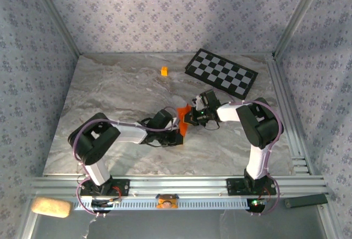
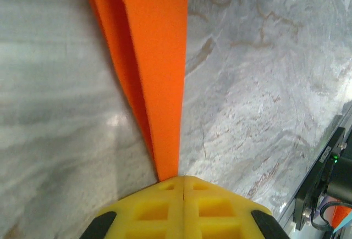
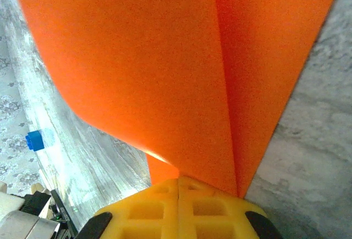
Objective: Fold a paper plane with a square sheet of paper (pick it up from the middle)
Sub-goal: Fold the wing for the fifth time at the center of the table.
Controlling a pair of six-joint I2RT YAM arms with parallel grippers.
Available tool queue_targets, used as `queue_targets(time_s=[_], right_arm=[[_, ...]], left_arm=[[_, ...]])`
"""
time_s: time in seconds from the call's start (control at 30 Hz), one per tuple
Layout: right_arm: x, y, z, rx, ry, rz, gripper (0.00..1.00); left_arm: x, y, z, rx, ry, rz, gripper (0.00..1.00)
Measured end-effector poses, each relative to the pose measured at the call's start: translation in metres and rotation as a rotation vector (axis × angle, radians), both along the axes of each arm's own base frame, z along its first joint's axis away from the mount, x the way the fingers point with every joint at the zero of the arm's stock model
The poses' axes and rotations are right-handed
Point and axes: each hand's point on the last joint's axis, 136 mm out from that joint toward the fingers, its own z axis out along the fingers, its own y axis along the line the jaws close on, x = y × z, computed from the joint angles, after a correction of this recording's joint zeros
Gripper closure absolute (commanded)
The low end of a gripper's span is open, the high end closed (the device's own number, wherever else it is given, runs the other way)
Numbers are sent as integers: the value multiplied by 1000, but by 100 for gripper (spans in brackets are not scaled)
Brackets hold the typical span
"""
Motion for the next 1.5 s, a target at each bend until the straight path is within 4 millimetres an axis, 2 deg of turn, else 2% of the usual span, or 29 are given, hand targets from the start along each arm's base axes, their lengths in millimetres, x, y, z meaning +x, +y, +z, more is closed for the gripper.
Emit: queue_targets(time_s=[0.13,0.23,0.33,0.47,0.7,0.9,1.5], right_arm=[[0,0,0,0,-1,0,94],[0,0,0,-1,-1,-1,94],[-1,-1,0,-2,-5,-7,94],[-5,-3,1,-3,1,-25,94],[-12,-5,1,-7,13,-77,95],[-15,-4,1,-6,20,-115,95],[-16,-4,1,-15,24,-143,95]], left_arm=[[-16,6,0,9,35,-28,96],[-19,7,12,-10,26,-33,95],[-12,5,36,-61,-21,-23,95],[4,11,53,-92,-68,25,96],[44,29,58,-97,-93,164,96],[61,16,63,-115,-101,179,97],[71,0,41,-121,-48,197,99]])
